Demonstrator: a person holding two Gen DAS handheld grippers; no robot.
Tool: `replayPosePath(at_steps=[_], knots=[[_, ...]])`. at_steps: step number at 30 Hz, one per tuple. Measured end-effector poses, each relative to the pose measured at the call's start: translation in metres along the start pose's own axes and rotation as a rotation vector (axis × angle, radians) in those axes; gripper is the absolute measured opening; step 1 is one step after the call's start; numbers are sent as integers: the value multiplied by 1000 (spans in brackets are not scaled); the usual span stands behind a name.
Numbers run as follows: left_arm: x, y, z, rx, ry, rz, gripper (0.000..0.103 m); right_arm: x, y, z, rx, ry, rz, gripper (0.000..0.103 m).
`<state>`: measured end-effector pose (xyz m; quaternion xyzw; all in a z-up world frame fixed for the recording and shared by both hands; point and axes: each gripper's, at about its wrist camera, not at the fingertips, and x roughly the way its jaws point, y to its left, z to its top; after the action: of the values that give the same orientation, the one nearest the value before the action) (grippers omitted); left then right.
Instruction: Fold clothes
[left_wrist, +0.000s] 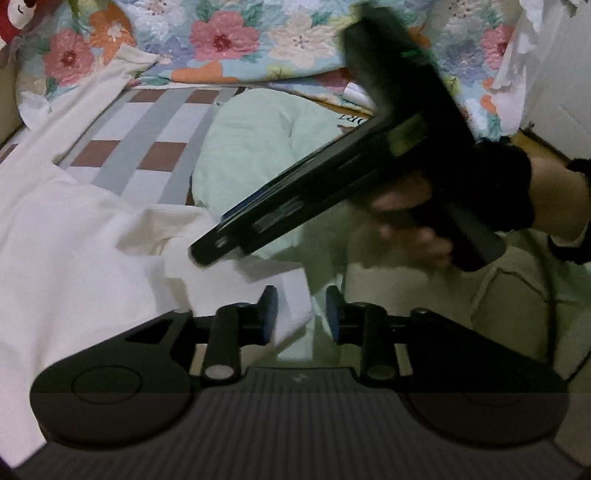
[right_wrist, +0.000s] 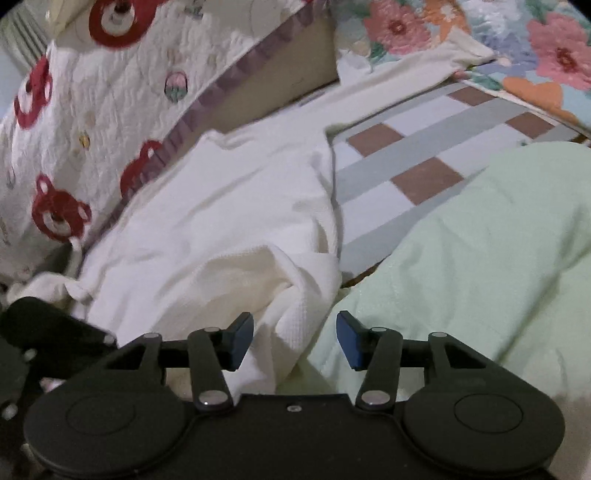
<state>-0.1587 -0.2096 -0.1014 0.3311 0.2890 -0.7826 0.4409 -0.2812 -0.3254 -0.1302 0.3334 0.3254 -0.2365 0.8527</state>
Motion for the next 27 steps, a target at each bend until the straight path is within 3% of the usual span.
replayPosePath(at_steps=[1, 3, 4, 6, 9, 11, 16, 18, 20, 24, 27], knots=[[5, -2, 1, 5, 10, 23, 34, 6, 1, 0, -9, 12, -18, 52], [15, -4, 2, 6, 37, 95, 36, 2, 0, 2, -1, -19, -7, 5], [20, -3, 2, 4, 61, 135, 37, -4, -2, 6, 21, -49, 26, 4], [30, 3, 2, -4, 110, 212, 37, -18, -7, 15, 69, -106, 97, 4], [30, 23, 5, -50, 160, 254, 33, -28, -17, 33, 111, -146, 97, 4], [21, 39, 7, -113, 143, 226, 23, -25, -24, 47, 97, -136, 35, 4], [3, 70, 1, -207, 122, 287, 12, -2, -23, 70, -96, -77, -155, 9], [1, 82, -3, -270, 121, 277, 11, 7, -18, 74, -179, -56, -228, 14], [1, 91, -8, -335, 128, 264, 10, 6, -17, 73, -183, -58, -233, 26], [6, 104, -19, -468, 135, 219, 9, 1, -27, 68, -78, -54, -156, 36], [3, 114, -24, -611, 102, 125, 10, 4, -33, 64, -21, -10, -107, 45]])
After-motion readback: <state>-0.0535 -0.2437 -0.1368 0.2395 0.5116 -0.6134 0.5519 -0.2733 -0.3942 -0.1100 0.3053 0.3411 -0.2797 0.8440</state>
